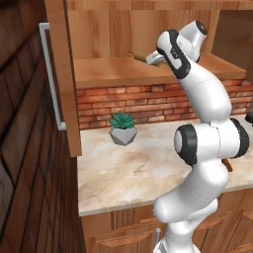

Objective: Open the cabinet, retrieve the rolling pin, and place it next to the meat on the cutting board to prepare for tenderizing.

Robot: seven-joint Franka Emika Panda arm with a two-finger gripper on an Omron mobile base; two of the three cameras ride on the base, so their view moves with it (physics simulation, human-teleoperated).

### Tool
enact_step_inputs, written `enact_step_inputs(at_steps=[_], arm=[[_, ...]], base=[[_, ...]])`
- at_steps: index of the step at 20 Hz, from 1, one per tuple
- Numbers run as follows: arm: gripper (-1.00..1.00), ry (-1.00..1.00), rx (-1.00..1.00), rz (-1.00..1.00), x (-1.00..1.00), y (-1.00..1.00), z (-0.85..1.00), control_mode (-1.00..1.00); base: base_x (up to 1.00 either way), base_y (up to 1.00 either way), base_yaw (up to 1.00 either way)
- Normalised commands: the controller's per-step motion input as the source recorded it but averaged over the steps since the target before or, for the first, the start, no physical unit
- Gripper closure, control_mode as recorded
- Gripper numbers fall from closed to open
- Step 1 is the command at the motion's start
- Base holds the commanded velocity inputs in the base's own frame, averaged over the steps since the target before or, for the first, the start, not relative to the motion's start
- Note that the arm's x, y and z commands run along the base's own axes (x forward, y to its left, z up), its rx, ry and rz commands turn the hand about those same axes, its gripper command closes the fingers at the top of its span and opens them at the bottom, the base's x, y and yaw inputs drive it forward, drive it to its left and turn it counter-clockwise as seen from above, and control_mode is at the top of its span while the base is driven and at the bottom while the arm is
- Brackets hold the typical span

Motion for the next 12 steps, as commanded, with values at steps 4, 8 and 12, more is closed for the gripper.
enact_step_inputs(at_steps=[4,8,12], arm=[[1.00,-0.18,0.02,-0.01,-0.89,-0.31,0.13,-1.00],[1.00,-0.12,0.05,-0.02,-0.97,-0.36,0.11,-1.00],[1.00,-0.07,0.04,-0.03,-1.00,-0.34,0.13,-1.00]], base=[[0.00,0.00,0.00],[0.00,0.00,0.00],[0.00,0.00,0.00]])
